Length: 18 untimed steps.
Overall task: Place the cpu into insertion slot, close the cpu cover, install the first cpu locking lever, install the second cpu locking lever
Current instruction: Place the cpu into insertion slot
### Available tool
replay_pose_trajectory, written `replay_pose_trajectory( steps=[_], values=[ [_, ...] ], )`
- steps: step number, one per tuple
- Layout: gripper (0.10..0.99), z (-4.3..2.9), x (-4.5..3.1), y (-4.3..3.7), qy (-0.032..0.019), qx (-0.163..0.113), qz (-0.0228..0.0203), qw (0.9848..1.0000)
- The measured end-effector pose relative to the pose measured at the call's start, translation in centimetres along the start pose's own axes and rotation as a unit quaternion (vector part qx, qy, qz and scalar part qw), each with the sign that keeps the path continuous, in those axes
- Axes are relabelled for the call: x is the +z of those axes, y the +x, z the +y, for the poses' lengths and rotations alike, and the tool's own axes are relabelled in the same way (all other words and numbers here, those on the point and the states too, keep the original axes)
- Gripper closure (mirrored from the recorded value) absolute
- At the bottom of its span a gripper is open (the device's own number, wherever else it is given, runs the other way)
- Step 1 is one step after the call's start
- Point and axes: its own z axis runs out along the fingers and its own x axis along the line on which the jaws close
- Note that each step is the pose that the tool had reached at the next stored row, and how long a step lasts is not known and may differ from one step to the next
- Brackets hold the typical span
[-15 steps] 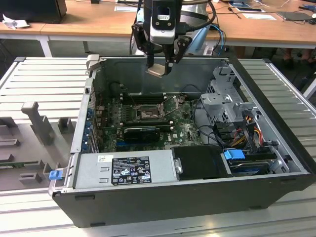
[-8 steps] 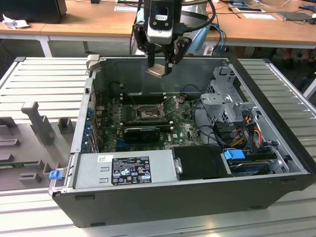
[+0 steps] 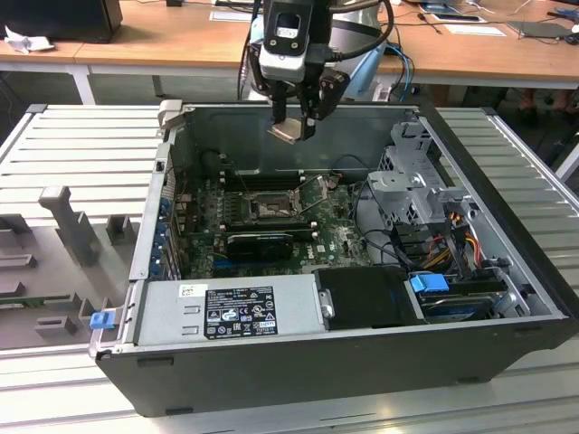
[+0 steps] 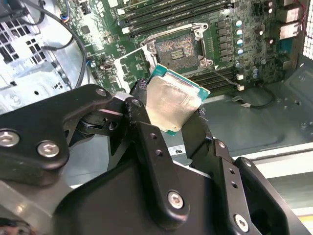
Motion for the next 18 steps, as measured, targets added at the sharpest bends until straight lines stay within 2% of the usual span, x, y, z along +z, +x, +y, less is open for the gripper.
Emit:
replay_pose_trajectory(
  steps=[5,7,10,16,18],
  values=[
    [0.557,-0.01,0.09,0.00,-0.0005,0.029,-0.0025,0.9996],
    [0.557,-0.01,0.18,0.00,-0.0008,0.048,-0.0041,0.9988],
    [0.557,-0.03,0.33,-0.01,-0.0014,0.085,-0.0073,0.9963],
    [0.557,-0.04,0.52,-0.01,-0.0022,0.131,-0.0112,0.9913],
    [0.557,-0.05,0.57,-0.01,-0.0024,0.147,-0.0125,0.9890]
  ],
)
